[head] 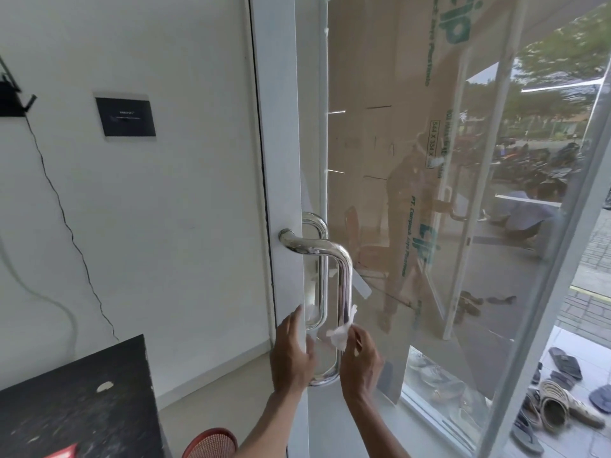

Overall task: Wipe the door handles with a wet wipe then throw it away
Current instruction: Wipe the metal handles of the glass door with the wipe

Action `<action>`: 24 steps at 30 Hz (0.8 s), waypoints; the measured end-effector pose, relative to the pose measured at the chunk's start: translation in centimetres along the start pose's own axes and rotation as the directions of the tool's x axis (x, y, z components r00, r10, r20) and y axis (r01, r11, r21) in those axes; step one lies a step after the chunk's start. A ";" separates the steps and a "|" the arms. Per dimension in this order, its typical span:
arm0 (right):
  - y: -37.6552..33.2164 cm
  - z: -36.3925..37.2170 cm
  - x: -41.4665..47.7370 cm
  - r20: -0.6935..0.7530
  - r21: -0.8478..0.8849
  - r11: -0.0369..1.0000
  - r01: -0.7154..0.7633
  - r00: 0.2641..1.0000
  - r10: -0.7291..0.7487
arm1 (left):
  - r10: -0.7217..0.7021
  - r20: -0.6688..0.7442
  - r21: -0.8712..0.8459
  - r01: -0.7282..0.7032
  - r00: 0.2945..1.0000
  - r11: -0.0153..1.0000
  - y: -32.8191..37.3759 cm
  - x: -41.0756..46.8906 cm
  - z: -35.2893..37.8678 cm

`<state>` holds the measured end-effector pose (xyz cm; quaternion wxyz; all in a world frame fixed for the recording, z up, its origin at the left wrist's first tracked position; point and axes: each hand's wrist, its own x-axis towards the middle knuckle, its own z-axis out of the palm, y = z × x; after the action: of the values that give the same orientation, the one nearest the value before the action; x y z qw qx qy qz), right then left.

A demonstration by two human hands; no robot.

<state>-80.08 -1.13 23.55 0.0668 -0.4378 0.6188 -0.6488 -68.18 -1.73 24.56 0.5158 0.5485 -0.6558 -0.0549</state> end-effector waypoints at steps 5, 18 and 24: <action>2.5 -0.1 -1.0 0.162 0.002 0.999 -0.045 0.986 0.044 | -0.085 -0.133 0.098 0.098 0.988 0.990 -0.7 1.6 -1.9; -6.5 1.0 7.2 0.116 0.106 0.988 0.112 0.985 -0.125 | -0.246 0.130 -0.162 0.265 0.961 0.951 1.1 6.7 -3.9; 2.6 1.0 1.5 0.368 -0.164 0.982 -0.091 0.918 0.147 | -0.280 0.206 -0.167 0.316 0.938 0.934 0.5 7.6 -4.6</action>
<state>-81.57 -3.41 21.89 0.1927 -0.5197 0.6648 -0.5008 -64.10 -5.13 31.67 0.4923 0.5807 -0.5996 -0.2466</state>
